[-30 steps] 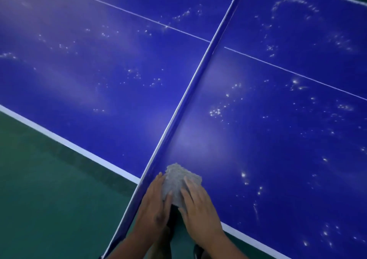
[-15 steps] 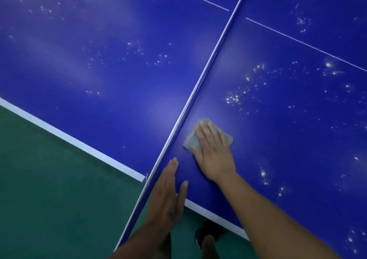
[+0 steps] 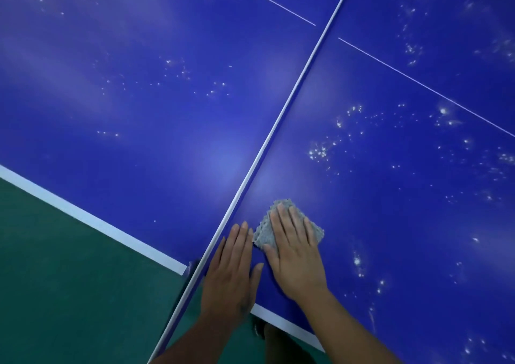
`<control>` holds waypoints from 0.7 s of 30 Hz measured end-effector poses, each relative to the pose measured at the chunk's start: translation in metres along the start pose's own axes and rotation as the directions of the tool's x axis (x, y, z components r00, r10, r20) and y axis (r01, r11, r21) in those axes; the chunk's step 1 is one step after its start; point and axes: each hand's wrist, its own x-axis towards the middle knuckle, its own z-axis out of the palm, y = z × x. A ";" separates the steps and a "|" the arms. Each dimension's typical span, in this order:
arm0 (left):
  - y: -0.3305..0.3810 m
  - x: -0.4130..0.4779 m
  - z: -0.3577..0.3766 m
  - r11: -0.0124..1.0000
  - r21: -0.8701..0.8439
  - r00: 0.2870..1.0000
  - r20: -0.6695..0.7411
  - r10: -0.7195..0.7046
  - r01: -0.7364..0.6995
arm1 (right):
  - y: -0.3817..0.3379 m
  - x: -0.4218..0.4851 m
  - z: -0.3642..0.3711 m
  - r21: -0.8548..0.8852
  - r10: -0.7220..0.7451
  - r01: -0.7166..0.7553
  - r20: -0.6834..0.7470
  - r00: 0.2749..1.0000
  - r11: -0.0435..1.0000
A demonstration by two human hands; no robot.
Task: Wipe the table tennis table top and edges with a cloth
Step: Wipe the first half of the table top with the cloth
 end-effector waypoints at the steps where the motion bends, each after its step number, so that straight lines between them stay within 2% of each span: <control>1: 0.001 0.000 0.001 1.000 0.005 1.000 -0.009 0.002 -0.002 | 0.003 0.006 -0.001 -0.006 -0.013 0.013 -0.002 1.000 1.000; 6: 0.005 0.008 0.003 1.000 0.004 1.000 -0.016 0.004 -0.004 | 0.018 0.058 -0.016 0.045 -0.029 0.030 -0.024 0.999 0.999; 9: 0.009 0.022 0.007 1.000 -0.001 1.000 -0.027 0.012 -0.012 | 0.036 0.118 -0.031 0.065 0.054 -0.051 -0.044 0.998 0.997; 13: 0.016 0.049 0.009 1.000 0.010 0.997 -0.075 0.027 -0.026 | 0.054 0.179 -0.050 0.148 0.182 -0.181 0.004 0.983 0.972; 18: 0.025 0.103 0.009 0.999 -0.021 0.996 -0.088 -0.031 0.029 | 0.056 0.149 -0.053 0.127 0.067 -0.068 0.012 0.998 0.990; 21: 0.029 0.129 0.010 0.996 0.088 0.998 -0.057 -0.014 0.019 | 0.060 0.143 -0.053 0.129 0.019 -0.024 0.043 0.999 0.991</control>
